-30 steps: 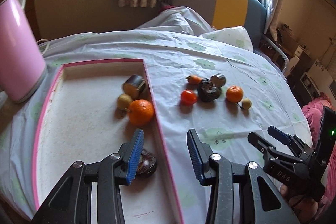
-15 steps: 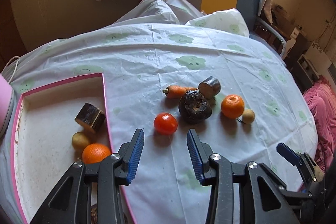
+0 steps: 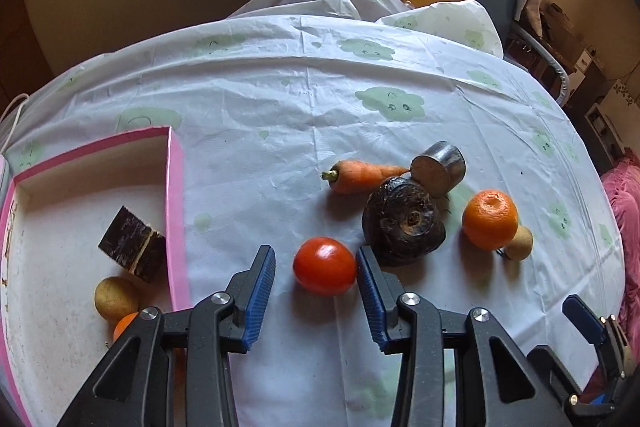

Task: Organize fruits
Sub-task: 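Grasp the red tomato with the left tool, then place the tomato in the tray with left tool while right tool grasps the kiwi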

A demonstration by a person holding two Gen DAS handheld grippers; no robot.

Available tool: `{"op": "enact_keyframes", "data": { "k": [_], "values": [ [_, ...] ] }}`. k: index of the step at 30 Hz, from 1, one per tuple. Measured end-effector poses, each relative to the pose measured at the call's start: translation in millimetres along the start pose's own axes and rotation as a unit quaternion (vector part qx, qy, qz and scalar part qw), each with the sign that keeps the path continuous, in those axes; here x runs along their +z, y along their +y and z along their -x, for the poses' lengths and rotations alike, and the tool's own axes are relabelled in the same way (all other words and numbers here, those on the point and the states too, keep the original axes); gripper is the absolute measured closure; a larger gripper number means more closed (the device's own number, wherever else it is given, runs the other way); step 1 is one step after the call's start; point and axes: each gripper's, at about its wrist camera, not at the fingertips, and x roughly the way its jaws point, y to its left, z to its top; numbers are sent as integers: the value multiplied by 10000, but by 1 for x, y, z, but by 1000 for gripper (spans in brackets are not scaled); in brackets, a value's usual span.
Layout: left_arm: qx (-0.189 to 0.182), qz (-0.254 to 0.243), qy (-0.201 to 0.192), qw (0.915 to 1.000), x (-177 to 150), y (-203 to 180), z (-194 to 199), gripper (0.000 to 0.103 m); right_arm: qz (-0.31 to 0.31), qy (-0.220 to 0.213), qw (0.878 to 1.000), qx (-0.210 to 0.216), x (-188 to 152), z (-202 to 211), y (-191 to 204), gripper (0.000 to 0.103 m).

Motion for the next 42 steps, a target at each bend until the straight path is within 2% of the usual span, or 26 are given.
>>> {"op": "enact_keyframes", "data": {
  "k": [2, 3, 7, 17, 22, 24, 25, 26, 38, 42],
  "values": [
    [-27, 2, -60, 10000, 0, -1, -1, 71, -4, 8, 10000, -19, 2, -3, -2, 26],
    [-57, 0, -72, 10000, 0, -1, -2, 72, -8, 9, 10000, -29, 3, -4, -3, 26],
    [-183, -27, -153, 9997, -3, -4, 2, 73, 56, -7, 10000, -82, 10, -9, -4, 26],
    [-291, -166, -228, 9992, -32, -12, 22, 73, 146, -34, 9996, -218, 30, -30, -7, 48],
    [-348, -118, -185, 9992, -43, -14, 25, 73, 175, 21, 9997, -175, 42, -44, -6, 51],
    [-356, -109, -184, 9991, -45, -14, 27, 73, 271, 75, 9994, -202, 45, -50, -3, 57],
    [-351, -104, -191, 9991, -46, -15, 27, 73, 335, 105, 9992, -199, 45, -53, -2, 67],
    [-356, -96, -193, 9991, -47, -15, 28, 73, 372, 120, 9990, -212, 46, -55, -1, 73],
    [-419, 2, -474, 9980, -59, -13, 58, 73, 348, 115, 9992, -165, 30, -42, -2, 73],
    [-418, 9, -582, 9974, -64, -10, 71, 73, 350, 119, 9989, -286, 33, -44, 1, 73]
  ]
}}
